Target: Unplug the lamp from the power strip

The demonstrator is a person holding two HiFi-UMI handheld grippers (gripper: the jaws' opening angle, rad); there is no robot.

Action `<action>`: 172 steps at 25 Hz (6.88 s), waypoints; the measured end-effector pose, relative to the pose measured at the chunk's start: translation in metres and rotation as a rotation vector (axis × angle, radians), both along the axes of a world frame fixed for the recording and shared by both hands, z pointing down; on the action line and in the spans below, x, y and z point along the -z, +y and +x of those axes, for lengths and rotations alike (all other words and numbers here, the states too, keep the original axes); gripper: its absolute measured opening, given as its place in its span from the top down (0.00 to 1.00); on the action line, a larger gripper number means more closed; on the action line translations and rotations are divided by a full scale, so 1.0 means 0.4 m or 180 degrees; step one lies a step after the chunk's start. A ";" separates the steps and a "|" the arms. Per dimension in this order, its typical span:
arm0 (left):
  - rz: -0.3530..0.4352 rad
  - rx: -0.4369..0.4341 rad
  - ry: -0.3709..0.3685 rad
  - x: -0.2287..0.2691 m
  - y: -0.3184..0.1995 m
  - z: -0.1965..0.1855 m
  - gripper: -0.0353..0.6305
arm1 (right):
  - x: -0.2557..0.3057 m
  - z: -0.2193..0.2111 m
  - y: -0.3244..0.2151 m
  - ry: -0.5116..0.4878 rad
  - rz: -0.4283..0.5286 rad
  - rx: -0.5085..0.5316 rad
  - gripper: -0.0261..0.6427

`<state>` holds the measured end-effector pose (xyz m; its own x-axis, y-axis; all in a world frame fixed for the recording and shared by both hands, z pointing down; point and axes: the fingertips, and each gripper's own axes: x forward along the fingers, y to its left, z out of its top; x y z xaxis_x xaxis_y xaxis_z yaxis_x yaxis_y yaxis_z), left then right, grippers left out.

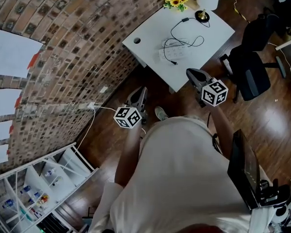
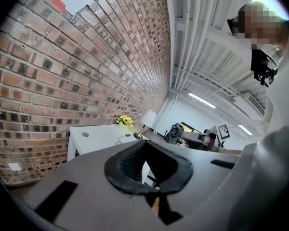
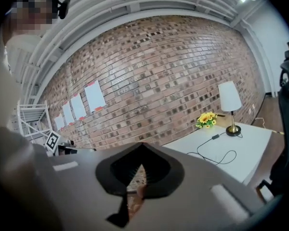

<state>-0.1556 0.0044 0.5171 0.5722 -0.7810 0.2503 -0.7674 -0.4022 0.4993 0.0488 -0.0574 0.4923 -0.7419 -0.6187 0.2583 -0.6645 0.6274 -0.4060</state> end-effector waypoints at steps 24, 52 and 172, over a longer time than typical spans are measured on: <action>-0.0399 0.0437 -0.0184 -0.095 0.442 0.298 0.94 | -0.018 0.416 0.309 -0.0417 -0.0180 0.0031 0.96; -0.0297 -0.0069 0.0039 -0.043 0.509 0.196 0.94 | -0.008 0.140 0.426 0.0083 -0.0201 0.0057 0.96; -0.0781 -0.0605 -0.0795 -0.285 0.540 0.224 0.94 | -0.283 0.115 0.517 0.1403 0.0046 0.0347 0.93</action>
<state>-0.0661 0.2206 0.6311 0.5987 -0.5667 0.5660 -0.8007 -0.4406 0.4058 0.0949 0.1496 0.6054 -0.6240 -0.5490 0.5561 -0.7018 0.7067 -0.0898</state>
